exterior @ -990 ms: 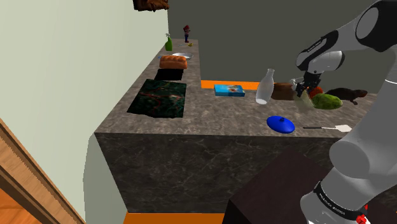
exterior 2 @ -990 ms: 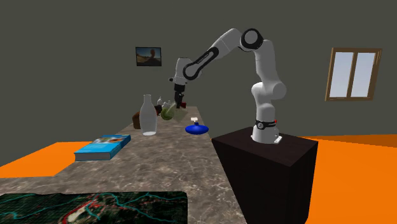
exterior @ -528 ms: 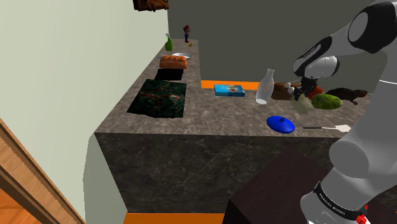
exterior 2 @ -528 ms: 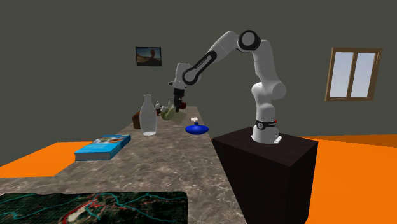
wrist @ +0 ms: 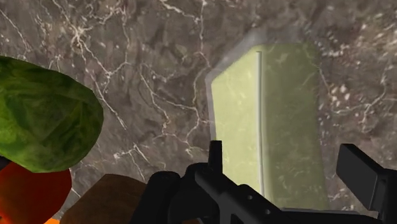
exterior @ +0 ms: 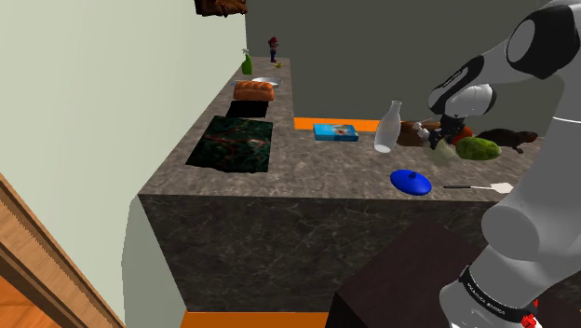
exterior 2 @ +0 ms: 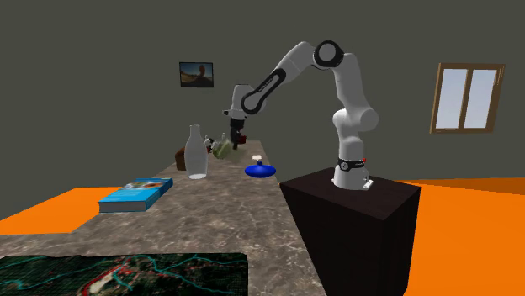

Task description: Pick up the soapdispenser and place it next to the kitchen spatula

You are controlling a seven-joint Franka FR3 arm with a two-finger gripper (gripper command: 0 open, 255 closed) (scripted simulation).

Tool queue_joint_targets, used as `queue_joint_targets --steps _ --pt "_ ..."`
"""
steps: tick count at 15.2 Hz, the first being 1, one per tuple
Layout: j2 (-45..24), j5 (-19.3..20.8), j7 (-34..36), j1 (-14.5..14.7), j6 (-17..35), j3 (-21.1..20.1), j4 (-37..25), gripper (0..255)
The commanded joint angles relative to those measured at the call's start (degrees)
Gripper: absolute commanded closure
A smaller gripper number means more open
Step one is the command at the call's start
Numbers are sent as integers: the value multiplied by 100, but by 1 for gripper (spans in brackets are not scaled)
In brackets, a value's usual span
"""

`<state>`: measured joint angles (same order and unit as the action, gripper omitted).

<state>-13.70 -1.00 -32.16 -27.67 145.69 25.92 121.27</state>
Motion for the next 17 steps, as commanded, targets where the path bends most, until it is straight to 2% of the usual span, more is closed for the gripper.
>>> queue_joint_targets --steps 1,5,9,17 --pt "-28 -4 0 -5 -25 0 7 0" --pt "-14 5 6 -1 -11 3 35 0" --pt "609 406 281 174 -610 119 11 0" --pt "610 408 282 168 -610 113 11 0"
